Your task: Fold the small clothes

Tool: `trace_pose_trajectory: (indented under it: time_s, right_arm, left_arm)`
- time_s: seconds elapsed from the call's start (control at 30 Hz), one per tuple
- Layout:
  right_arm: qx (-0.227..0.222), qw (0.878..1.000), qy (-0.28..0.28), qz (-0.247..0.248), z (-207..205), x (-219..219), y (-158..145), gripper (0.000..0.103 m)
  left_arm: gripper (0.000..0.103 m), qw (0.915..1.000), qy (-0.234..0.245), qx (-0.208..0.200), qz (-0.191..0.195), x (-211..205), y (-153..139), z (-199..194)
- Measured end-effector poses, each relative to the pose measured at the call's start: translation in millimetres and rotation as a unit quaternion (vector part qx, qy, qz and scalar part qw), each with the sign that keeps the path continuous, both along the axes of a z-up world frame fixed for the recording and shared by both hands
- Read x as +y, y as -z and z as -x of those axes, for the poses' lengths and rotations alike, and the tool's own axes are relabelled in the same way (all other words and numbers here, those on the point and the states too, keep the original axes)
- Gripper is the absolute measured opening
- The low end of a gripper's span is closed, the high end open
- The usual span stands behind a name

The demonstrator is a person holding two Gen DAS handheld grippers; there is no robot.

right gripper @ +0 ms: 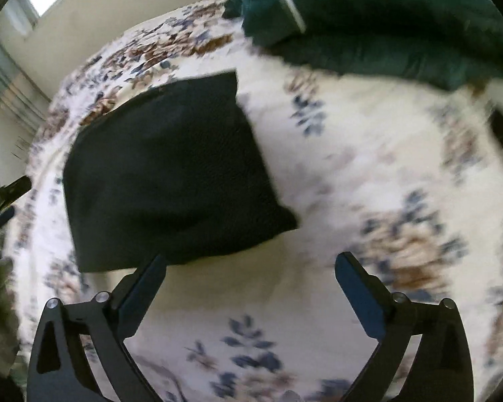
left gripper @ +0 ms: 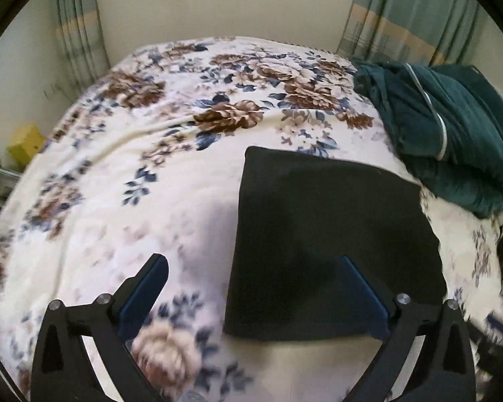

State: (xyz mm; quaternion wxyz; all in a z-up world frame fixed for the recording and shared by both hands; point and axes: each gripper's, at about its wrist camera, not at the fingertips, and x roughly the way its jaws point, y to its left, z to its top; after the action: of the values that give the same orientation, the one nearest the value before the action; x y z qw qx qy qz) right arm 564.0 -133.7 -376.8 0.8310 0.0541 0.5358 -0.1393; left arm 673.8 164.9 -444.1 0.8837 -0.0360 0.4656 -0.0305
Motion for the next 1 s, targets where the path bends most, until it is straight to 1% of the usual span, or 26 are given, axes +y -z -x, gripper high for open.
trace_pose_trajectory:
  time_s: [0.03, 0.07, 0.1, 0.13, 0.2, 0.23, 0.37, 0.47, 0.5, 0.63, 0.8, 0.87, 0.9, 1.0]
  right_arm:
    - [-0.006, 1.0, -0.004, 0.019, 5, 5, -14, 0.102]
    - [-0.013, 0.999, -0.007, 0.048, 11, 9, -30, 0.103]
    - [-0.019, 0.998, -0.009, 0.064, 19, 16, -45, 0.103]
    - [-0.024, 0.997, -0.009, 0.077, 24, 19, -58, 0.103]
    - [-0.028, 0.996, -0.01, 0.09, 41, 27, -92, 0.103]
    - [-0.03, 0.995, -0.012, 0.092, 46, 28, -102, 0.103]
    - [-0.046, 0.994, -0.016, 0.1, 86, 37, -166, 0.103]
    - [-0.064, 0.992, -0.02, 0.11, 123, 45, -219, 0.103]
    - [-0.068, 0.992, -0.022, 0.108, 133, 46, -231, 0.103]
    - [-0.094, 0.989, -0.028, 0.108, 186, 51, -295, 0.103]
    - [-0.14, 0.984, -0.033, 0.11, 261, 62, -382, 0.103]
    - [-0.155, 0.981, -0.035, 0.11, 285, 64, -407, 0.103]
    - [-0.165, 0.98, -0.035, 0.11, 302, 67, -426, 0.103]
    - [-0.188, 0.975, -0.038, 0.11, 338, 70, -463, 0.103]
  left_arm:
    - [0.103, 1.0, -0.001, -0.005, -0.004, -4, -11, 15]
    - [0.103, 1.0, 0.002, -0.006, -0.004, -9, -20, 26]
    - [0.103, 0.9999, 0.005, -0.011, -0.007, -13, -31, 37]
    - [0.103, 0.9998, 0.005, -0.015, -0.009, -16, -39, 45]
    - [0.103, 0.9996, 0.007, -0.027, -0.01, -23, -65, 68]
    - [0.103, 0.9994, 0.007, -0.033, -0.01, -25, -78, 80]
    - [0.103, 0.9983, 0.007, -0.057, -0.013, -34, -136, 130]
    - [0.103, 0.9968, 0.008, -0.077, -0.021, -41, -174, 164]
    - [0.103, 0.996, 0.011, -0.086, -0.022, -43, -189, 177]
    - [0.103, 0.993, 0.018, -0.113, -0.03, -50, -238, 225]
    - [0.103, 0.9901, 0.02, -0.137, -0.019, -51, -290, 281]
    - [0.103, 0.9886, 0.018, -0.148, -0.019, -50, -310, 304]
    - [0.103, 0.9873, 0.02, -0.156, -0.02, -50, -320, 315]
    - [0.103, 0.9844, 0.018, -0.174, -0.016, -48, -343, 348]
